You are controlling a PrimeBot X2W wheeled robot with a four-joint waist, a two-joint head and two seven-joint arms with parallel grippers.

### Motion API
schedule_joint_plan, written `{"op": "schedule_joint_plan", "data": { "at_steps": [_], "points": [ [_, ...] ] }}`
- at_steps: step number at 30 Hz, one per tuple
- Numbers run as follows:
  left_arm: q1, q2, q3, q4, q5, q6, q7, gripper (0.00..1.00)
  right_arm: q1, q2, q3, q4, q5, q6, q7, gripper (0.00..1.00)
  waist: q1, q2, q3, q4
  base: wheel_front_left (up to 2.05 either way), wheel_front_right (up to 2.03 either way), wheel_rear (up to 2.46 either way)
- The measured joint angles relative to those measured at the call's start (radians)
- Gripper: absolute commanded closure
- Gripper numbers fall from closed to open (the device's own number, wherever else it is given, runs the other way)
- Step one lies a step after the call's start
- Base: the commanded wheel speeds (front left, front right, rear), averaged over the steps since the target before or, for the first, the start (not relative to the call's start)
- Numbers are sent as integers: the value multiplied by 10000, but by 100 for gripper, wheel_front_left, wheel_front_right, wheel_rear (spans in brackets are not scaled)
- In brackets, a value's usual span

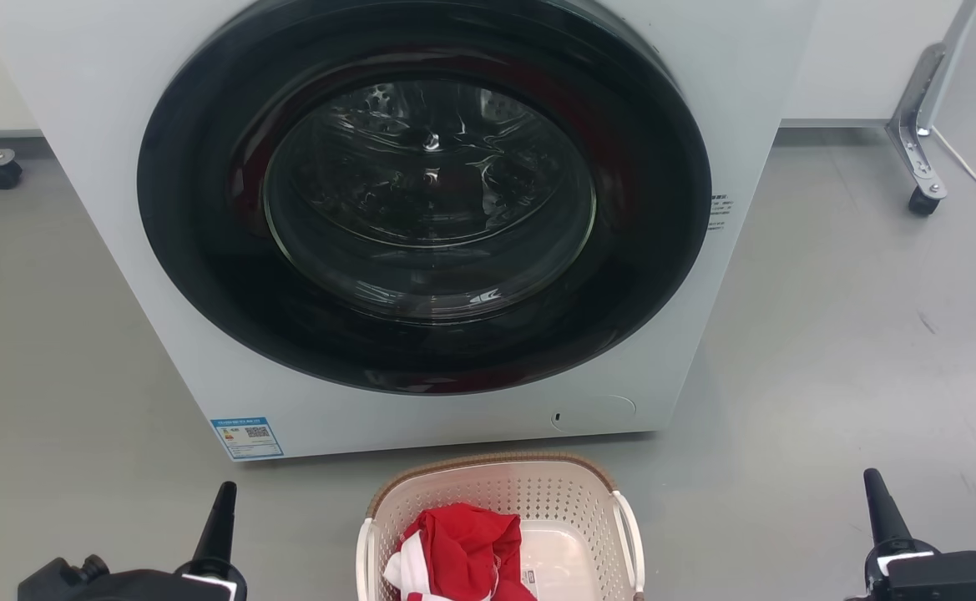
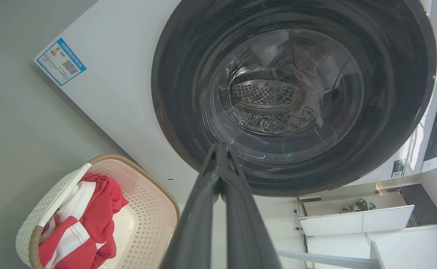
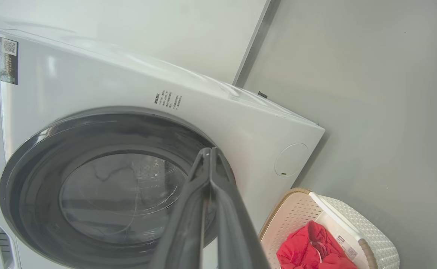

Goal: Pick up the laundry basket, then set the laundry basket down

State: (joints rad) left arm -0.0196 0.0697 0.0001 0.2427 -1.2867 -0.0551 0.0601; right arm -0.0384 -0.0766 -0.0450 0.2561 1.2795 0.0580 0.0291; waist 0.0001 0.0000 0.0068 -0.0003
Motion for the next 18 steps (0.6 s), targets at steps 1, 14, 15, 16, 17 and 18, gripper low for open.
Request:
{"op": "schedule_joint_plan", "data": {
  "at_steps": [1, 14, 15, 16, 17, 18],
  "points": [
    [-16, -13, 29, 17, -174, -73, 8, 100, -27, 12, -44, 31, 113, 40, 44, 100, 0, 0, -2, 0, 0, 0, 0],
    [-378, -125, 550, 299, -1745, -428, 278, 100, -293, 178, -518, 228, 1856, 343, 497, 100, 0, 0, -30, 1, 0, 0, 0],
    [-398, -132, 581, 311, -1918, -430, 320, 100, -343, 198, -545, 244, 1969, 389, 506, 100, 0, 0, -32, 1, 0, 0, 0],
    [-403, -146, 610, 332, -2059, -435, 366, 100, -362, 211, -577, 247, 2088, 418, 556, 100, 0, 0, -34, 1, 0, 0, 0],
    [-403, -163, 633, 359, -2165, -483, 368, 100, -362, 226, -614, 270, 2243, 439, 591, 100, 0, 0, -36, 2, 0, 0, 0],
    [-404, -171, 663, 378, -2278, -516, 401, 100, -362, 244, -658, 307, 2387, 470, 602, 100, 0, 0, -38, 2, 0, 0, 0]
  ]
}}
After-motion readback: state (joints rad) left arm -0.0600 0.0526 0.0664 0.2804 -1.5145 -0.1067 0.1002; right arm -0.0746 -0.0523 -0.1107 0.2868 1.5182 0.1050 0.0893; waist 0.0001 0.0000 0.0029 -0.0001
